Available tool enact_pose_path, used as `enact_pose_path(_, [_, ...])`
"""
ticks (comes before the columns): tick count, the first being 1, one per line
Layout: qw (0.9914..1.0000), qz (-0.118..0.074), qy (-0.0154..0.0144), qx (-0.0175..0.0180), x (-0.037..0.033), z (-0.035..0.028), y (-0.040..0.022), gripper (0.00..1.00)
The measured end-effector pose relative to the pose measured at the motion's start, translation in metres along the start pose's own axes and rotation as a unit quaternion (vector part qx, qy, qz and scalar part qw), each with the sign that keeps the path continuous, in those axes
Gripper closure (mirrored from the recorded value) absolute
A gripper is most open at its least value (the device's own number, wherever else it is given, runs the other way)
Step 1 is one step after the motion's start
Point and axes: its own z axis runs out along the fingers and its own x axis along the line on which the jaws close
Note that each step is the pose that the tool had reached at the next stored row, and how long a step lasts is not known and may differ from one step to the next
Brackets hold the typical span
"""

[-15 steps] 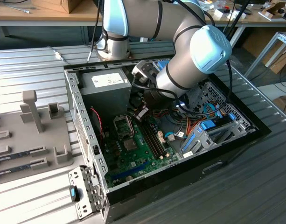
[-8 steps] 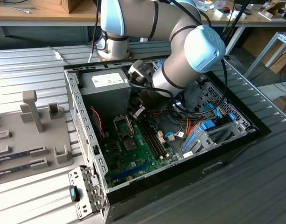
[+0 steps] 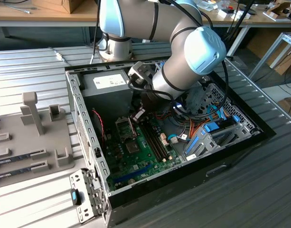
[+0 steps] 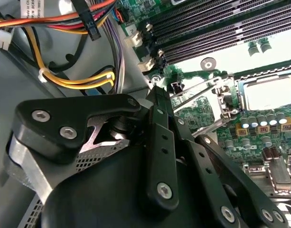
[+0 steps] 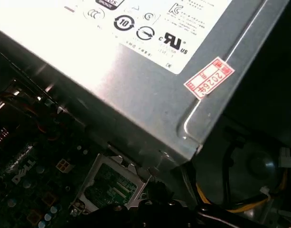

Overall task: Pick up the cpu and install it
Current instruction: 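Close the cpu cover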

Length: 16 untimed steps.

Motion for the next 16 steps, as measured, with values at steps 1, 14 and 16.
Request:
enact_pose_path(1, [1.0, 0.0, -0.0008, -0.0002, 0.0004, -0.0001, 0.0002, 0.89])
enact_pose_path(14, [0.99977, -0.01, -0.013, -0.0138, 0.0042, -0.0063, 0.0009, 0.89])
enact_pose_path(16, [0.99972, -0.013, -0.0132, -0.0149, 0.0055, -0.0069, -0.0002, 0.89])
